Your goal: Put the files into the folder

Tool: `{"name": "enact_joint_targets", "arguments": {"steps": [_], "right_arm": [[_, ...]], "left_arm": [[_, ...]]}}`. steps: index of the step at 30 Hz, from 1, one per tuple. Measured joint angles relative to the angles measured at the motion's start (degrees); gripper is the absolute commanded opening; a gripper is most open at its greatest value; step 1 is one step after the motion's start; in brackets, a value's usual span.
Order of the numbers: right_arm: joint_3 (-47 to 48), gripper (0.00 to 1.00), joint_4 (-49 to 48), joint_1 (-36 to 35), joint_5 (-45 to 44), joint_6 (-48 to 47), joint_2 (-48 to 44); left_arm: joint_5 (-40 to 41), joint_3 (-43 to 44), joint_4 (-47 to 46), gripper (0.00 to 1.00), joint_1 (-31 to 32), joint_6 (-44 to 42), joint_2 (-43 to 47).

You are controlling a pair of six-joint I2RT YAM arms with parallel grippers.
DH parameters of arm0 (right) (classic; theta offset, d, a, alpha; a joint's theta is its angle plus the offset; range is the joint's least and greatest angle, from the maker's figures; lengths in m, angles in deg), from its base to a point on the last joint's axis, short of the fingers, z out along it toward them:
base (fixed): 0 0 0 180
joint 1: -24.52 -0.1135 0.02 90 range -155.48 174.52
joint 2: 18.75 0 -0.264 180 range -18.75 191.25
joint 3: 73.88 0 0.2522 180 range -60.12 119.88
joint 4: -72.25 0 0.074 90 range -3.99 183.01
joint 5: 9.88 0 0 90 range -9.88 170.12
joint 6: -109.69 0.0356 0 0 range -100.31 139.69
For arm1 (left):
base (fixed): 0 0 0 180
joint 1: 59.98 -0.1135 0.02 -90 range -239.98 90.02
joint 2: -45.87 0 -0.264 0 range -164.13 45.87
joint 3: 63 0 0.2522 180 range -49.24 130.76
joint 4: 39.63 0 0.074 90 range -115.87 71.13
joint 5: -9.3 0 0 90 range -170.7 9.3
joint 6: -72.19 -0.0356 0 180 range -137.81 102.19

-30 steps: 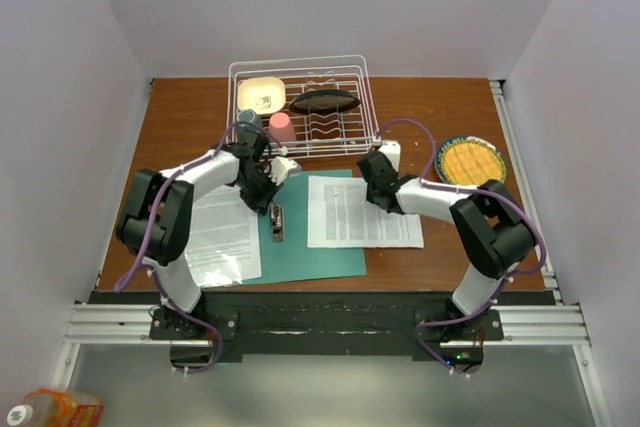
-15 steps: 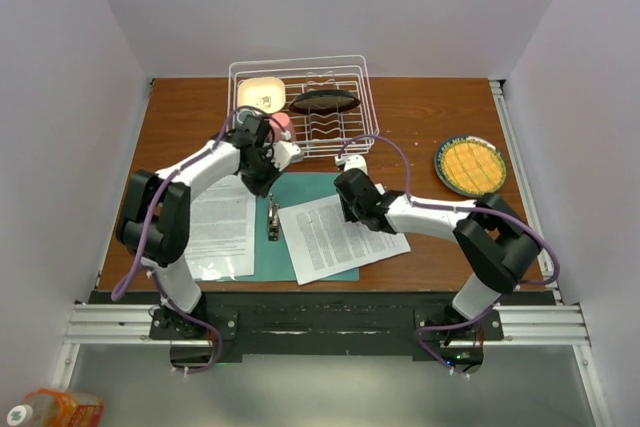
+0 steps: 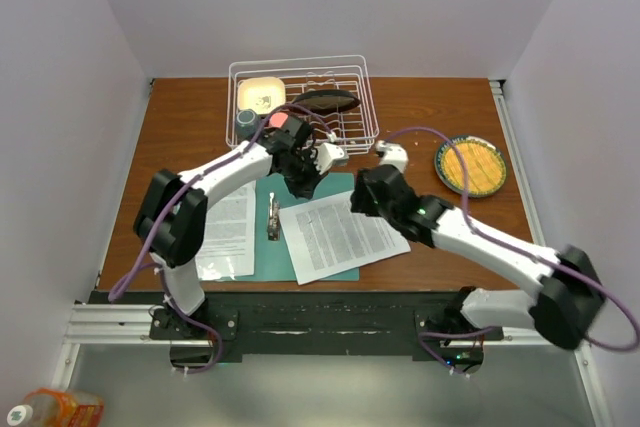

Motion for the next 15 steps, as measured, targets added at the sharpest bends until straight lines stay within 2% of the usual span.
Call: {"name": "enact_joint_targets", "arguments": {"steps": [3,7,15], "right_arm": [[-7.26,0.62,2.71,0.00,1.05,9.20,-13.68],[-17.57,0.66,6.14,0.04,4.11,19.52,-22.49],[-25.77,0.70,7.06,0.04,10.93,30.71,-19.58]], "left_arm": [[-0.22,-1.51,-2.10,0.03,0.15,0.81,-3.17],[0.42,-1.92,-3.63,0.03,0.24,1.51,-5.92],[2.93,-3.19,-7.87,0.03,0.44,2.62,-7.21]]}}
